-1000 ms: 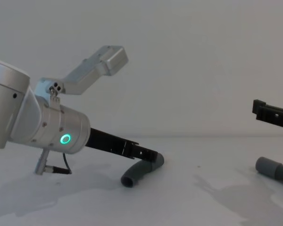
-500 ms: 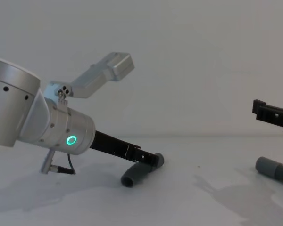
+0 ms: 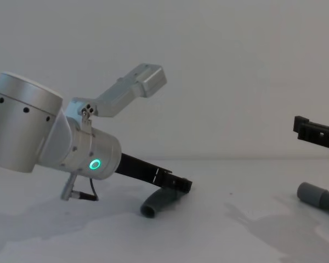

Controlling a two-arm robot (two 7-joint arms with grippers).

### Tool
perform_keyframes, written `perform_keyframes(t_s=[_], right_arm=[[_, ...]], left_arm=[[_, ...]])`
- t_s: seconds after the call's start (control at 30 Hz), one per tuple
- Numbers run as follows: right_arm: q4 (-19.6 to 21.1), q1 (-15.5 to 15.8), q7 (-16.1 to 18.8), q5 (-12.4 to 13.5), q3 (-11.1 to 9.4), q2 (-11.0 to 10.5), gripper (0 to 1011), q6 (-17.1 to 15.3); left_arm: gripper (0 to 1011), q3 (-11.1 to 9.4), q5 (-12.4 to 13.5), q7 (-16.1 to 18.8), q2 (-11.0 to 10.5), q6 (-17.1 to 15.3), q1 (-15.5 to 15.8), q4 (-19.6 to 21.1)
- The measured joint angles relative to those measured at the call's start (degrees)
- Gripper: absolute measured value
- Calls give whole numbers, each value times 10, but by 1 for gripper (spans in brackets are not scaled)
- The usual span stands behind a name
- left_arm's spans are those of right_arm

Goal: Use both hands to pick up one end of the pipe from the table, align the ends, and insert them.

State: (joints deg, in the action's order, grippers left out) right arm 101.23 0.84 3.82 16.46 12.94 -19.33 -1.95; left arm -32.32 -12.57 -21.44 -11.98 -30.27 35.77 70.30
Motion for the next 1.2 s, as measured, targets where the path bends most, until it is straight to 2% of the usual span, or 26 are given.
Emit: perform_keyframes(t_s=[0.37, 0.8, 1.2], right_arm=[[0, 0, 0, 0, 0, 0, 1003, 0], [0, 0, 0, 0, 0, 0, 1003, 0], [0, 0, 0, 0, 0, 0, 1003, 0]], left_arm=[[1001, -1, 6, -2, 14, 8, 8, -22], [1001, 1, 11, -5, 21, -15, 13, -27], [1001, -3, 21, -11, 25, -16, 23, -43]])
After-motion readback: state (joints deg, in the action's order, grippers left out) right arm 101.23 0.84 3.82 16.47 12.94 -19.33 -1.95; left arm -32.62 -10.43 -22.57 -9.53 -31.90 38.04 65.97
